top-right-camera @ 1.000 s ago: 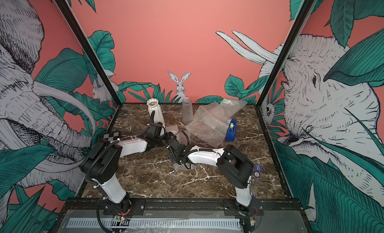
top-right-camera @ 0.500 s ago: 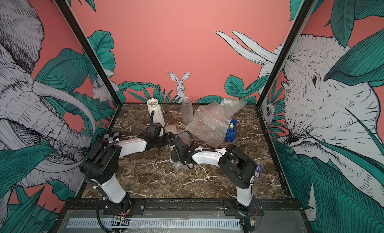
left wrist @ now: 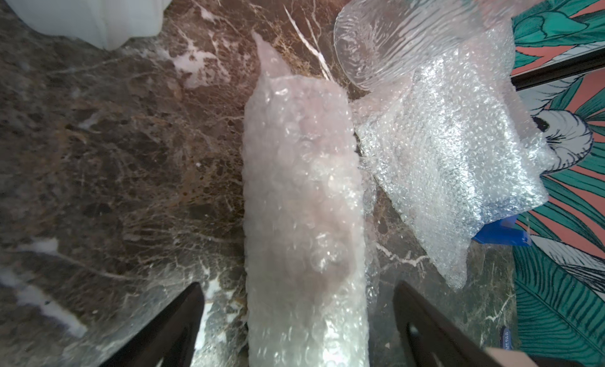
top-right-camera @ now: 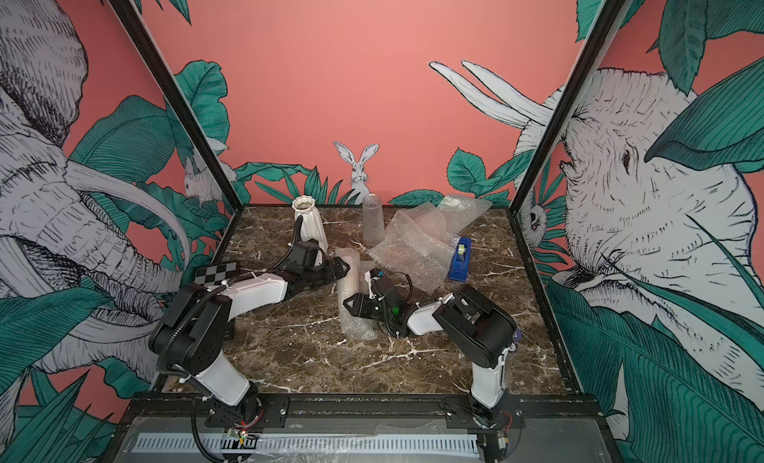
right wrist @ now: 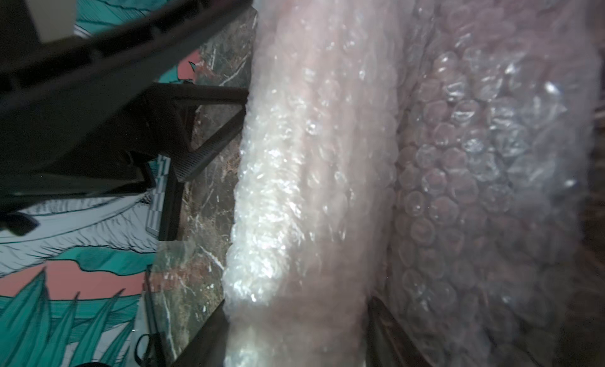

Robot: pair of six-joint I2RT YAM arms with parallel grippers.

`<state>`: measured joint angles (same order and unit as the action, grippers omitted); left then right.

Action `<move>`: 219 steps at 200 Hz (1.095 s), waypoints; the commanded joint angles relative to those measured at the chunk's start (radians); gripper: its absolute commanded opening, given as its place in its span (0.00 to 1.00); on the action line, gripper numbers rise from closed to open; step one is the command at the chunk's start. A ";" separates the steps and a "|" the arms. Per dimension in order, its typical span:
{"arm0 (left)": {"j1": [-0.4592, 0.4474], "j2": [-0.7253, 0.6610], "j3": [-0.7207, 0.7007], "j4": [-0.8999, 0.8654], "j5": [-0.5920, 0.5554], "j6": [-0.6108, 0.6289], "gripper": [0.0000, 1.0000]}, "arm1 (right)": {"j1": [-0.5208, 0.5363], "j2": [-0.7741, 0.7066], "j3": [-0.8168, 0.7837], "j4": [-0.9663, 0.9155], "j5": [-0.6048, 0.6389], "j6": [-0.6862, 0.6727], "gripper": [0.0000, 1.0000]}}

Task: Wrap vases in bubble wrap
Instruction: Wrap the vase in bubble wrap.

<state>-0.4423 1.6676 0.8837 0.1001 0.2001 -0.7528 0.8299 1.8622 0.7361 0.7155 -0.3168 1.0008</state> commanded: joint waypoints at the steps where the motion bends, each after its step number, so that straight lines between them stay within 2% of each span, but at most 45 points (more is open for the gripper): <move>1: 0.004 0.033 0.015 0.003 0.016 0.007 0.85 | -0.002 0.047 -0.028 0.147 -0.063 0.133 0.45; 49: 0.004 0.076 0.025 -0.015 0.007 0.020 0.74 | -0.008 0.026 -0.026 0.070 -0.033 0.095 0.48; 83: 0.003 0.083 0.022 -0.035 -0.017 0.027 0.71 | -0.008 -0.056 -0.002 -0.122 0.025 -0.012 0.61; 104: 0.002 0.080 0.017 -0.053 -0.037 0.027 0.71 | 0.006 -0.155 0.068 -0.385 0.137 -0.168 0.66; 114: 0.002 0.078 0.013 -0.052 -0.039 0.026 0.71 | 0.038 -0.190 0.124 -0.538 0.215 -0.264 0.69; 122: 0.002 0.077 0.011 -0.049 -0.038 0.024 0.70 | 0.070 -0.209 0.188 -0.669 0.326 -0.355 0.72; 134: 0.002 0.077 0.011 -0.046 -0.035 0.019 0.71 | 0.106 -0.203 0.248 -0.765 0.410 -0.431 0.73; 171: 0.002 0.069 0.011 -0.045 -0.030 0.009 0.71 | 0.145 -0.143 0.323 -0.813 0.462 -0.492 0.73; 219: 0.002 0.067 0.014 -0.048 -0.019 -0.005 0.70 | 0.163 -0.051 0.398 -0.820 0.463 -0.512 0.71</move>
<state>-0.4423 1.7344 0.9009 0.1139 0.2058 -0.7418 0.9852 1.7782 1.0954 -0.0597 0.1051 0.5262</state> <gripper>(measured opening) 0.704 0.718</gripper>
